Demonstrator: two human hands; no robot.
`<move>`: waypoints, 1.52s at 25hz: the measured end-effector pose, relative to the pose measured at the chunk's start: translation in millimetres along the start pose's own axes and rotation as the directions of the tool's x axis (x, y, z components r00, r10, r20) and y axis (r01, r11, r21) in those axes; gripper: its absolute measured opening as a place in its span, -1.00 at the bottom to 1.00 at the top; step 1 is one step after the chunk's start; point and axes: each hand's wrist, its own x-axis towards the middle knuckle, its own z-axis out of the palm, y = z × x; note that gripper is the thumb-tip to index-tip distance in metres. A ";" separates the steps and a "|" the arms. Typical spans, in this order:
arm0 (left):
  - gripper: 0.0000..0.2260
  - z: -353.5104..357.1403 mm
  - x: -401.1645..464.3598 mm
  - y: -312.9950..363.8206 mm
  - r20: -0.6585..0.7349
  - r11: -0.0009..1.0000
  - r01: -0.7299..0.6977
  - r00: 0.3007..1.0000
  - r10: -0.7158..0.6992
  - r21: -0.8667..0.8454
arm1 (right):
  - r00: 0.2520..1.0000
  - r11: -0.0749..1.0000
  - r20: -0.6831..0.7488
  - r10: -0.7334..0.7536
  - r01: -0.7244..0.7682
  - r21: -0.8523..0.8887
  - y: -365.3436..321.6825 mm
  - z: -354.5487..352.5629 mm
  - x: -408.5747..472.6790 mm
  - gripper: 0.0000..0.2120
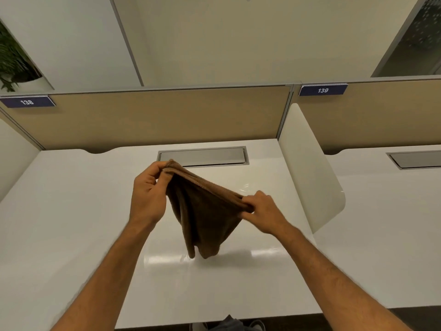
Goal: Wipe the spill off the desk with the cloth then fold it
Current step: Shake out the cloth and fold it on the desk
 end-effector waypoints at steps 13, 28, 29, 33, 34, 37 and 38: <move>-0.75 31.0 63.4 -26.8 -0.012 1.000 0.022 1.000 -0.022 -0.009 | 0.939 0.983 -0.334 0.081 -0.130 -0.129 7.3 -81.5 69.2 -0.73; -0.71 -1.1 -122.3 -186.2 0.337 0.884 0.385 0.822 -0.459 0.264 | 0.980 0.966 0.094 0.177 -0.191 0.174 98.4 104.7 -106.8 -0.75; -0.75 -2.0 -136.9 -200.7 0.367 0.859 0.398 0.784 -0.501 0.322 | 0.963 0.959 0.159 0.217 -0.241 0.150 105.5 123.6 -119.3 -0.75; -0.78 -9.5 -150.1 -227.5 0.369 0.808 0.427 0.732 -0.573 0.407 | 0.914 0.941 0.289 0.286 -0.325 0.096 110.9 144.9 -126.2 -0.80; -0.77 -8.2 -141.6 -228.2 0.361 0.808 0.426 0.737 -0.571 0.407 | 0.918 0.937 0.276 0.284 -0.327 0.123 109.8 138.6 -114.1 -0.81; -0.79 4.8 -100.4 -226.8 0.344 0.831 0.405 0.773 -0.534 0.381 | 0.932 0.906 0.174 0.319 -0.354 0.234 107.3 109.6 -59.5 -0.80; -0.79 11.2 -82.3 -226.3 0.331 0.839 0.407 0.786 -0.523 0.361 | 0.936 0.902 0.137 0.325 -0.351 0.252 106.4 99.7 -38.0 -0.80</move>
